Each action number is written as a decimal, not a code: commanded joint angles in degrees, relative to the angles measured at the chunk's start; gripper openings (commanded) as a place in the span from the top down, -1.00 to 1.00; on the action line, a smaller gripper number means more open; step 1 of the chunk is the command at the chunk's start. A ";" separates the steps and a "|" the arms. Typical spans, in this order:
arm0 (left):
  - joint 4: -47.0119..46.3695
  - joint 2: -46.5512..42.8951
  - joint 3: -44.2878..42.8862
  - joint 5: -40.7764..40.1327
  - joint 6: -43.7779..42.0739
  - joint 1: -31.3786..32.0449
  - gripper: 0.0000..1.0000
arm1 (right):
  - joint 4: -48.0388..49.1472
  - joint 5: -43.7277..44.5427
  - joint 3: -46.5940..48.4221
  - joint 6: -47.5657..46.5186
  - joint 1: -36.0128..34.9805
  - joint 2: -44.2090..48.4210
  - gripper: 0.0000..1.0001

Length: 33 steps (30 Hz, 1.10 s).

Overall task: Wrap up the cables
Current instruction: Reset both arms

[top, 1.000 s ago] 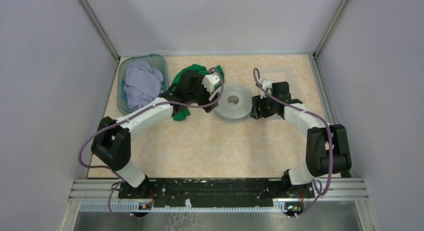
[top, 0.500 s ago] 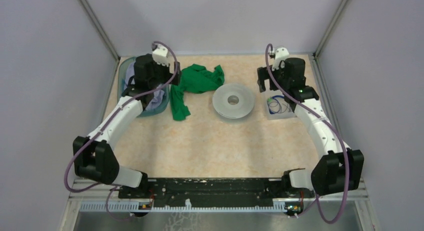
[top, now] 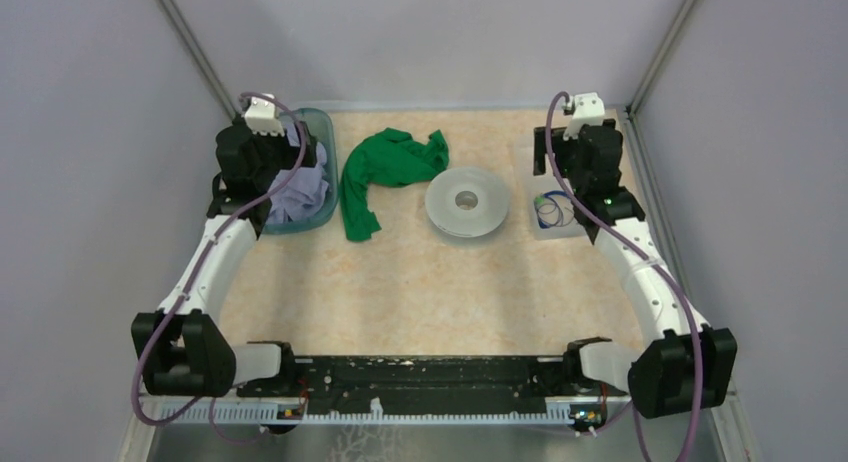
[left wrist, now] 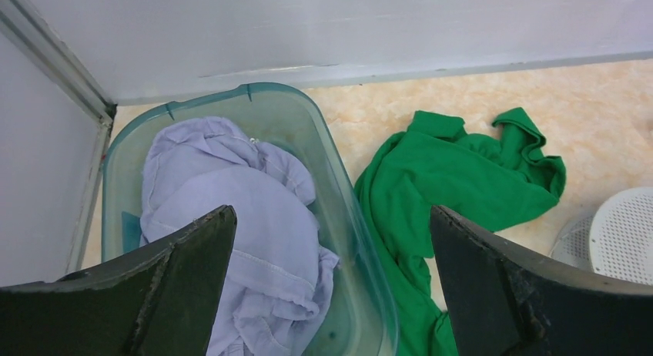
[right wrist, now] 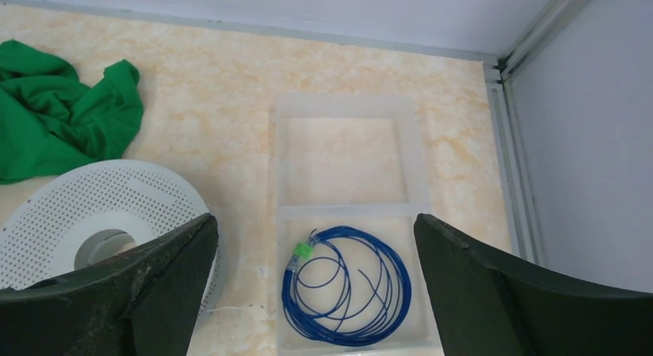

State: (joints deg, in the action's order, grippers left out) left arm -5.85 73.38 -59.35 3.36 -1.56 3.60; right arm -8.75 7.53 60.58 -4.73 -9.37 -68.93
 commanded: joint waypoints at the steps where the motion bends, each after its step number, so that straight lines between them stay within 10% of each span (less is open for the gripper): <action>1: -4.99 -3.53 2.50 8.61 0.97 -2.38 -1.00 | 6.09 2.69 -0.84 0.29 -0.29 7.38 -0.98; 13: -3.67 -9.97 4.49 22.50 0.62 -3.87 -1.00 | 4.06 -7.05 -3.66 -4.59 -0.30 12.17 -0.98; 33: -0.77 -11.49 3.88 17.91 -1.09 -3.83 -1.00 | 3.56 -4.49 -3.87 -4.84 -0.25 11.80 -0.97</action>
State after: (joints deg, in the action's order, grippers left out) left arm -7.01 62.89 -53.43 20.88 -2.15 -0.01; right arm -6.87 2.35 55.90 -8.99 -9.37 -57.47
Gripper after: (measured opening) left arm 0.998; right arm 0.986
